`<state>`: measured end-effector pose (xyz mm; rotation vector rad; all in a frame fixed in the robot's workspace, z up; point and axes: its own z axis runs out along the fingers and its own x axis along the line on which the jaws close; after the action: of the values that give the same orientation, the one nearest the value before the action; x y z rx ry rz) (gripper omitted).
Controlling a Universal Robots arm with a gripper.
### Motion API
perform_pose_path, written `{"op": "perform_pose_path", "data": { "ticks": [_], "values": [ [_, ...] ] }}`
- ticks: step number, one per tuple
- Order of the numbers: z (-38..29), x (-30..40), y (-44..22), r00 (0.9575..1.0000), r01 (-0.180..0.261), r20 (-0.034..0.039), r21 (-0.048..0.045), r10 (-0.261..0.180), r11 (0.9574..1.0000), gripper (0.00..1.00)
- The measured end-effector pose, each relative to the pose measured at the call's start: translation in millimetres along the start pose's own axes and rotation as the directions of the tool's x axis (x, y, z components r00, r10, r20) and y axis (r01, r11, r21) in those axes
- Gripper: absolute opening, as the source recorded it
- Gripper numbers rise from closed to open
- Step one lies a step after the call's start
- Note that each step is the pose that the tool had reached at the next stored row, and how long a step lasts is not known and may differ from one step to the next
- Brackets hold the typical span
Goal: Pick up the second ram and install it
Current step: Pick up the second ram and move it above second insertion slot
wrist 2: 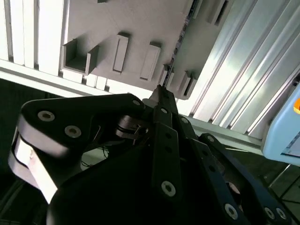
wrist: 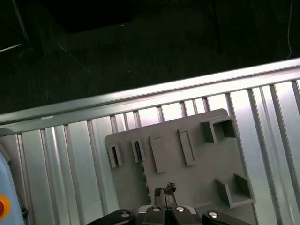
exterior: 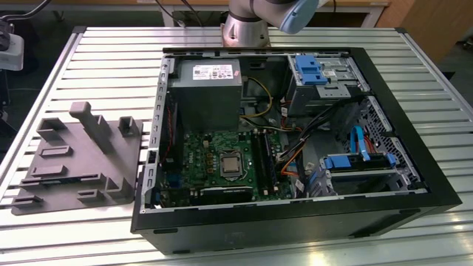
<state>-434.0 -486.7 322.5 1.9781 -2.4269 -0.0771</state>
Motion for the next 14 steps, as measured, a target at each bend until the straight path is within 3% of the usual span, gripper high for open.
{"op": "perform_pose_path", "data": {
  "ticks": [8,14],
  "values": [
    [0.4,0.0,0.0,0.9966,0.082,-0.0036,-0.0021,-0.082,0.9966,0.11],
    [0.5,0.0,0.0,0.9962,0.087,-0.0038,-0.0022,-0.087,0.9962,0.11]
  ]
}}
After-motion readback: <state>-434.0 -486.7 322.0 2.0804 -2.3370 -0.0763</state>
